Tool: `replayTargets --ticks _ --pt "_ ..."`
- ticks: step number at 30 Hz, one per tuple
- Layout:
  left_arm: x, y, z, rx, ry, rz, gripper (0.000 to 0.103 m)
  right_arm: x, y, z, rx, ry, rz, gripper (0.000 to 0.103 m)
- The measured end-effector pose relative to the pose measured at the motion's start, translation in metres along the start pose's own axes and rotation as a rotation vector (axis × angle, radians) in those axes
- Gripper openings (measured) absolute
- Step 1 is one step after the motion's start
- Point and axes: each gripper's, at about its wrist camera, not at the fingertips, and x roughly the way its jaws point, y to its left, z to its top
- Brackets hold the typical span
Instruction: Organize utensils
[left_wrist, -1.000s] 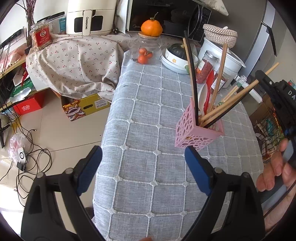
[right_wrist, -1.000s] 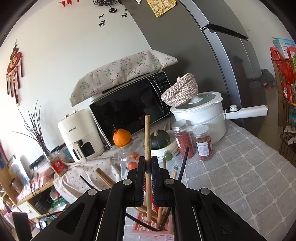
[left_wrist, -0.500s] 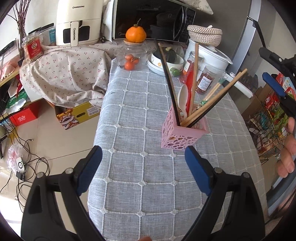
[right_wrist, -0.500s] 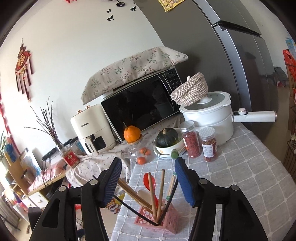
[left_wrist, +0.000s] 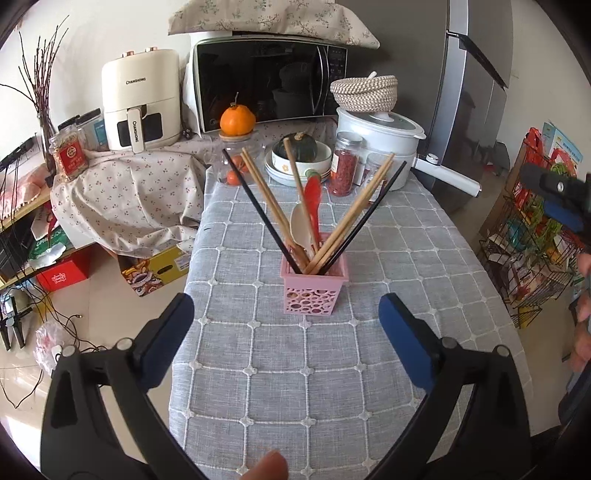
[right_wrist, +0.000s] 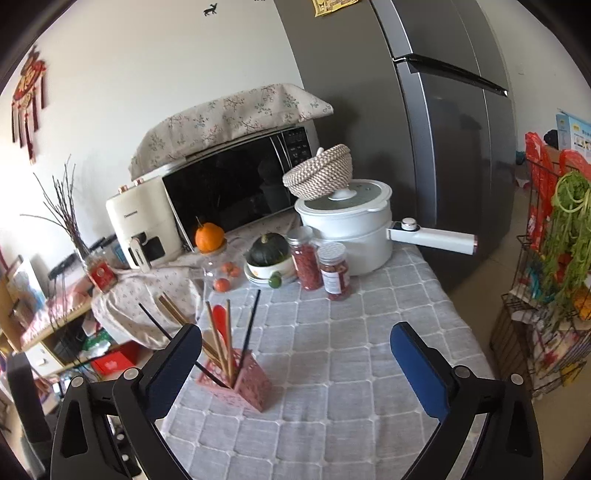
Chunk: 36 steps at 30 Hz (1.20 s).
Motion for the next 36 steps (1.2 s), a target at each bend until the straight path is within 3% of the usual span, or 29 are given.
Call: replayTargets --ticks 7,12,26,36 --pt "-0.005 -0.021 -0.004 -0.002 -0.005 0.013 0.100 -0.013 -0.019 -0.026 -0.075 0.111 -0.107 0.103" --pt "-0.004 -0.028 -0.003 -0.008 -0.012 0.012 0.100 -0.007 -0.021 -0.041 -0.153 0.135 -0.155 0.103" --pt "-0.001 -0.037 -0.005 -0.007 -0.010 0.005 0.100 0.006 -0.025 -0.048 -0.135 0.196 -0.154 0.103" --pt "-0.003 -0.037 -0.005 -0.010 -0.018 -0.004 0.100 0.006 -0.021 -0.048 -0.140 0.190 -0.152 0.103"
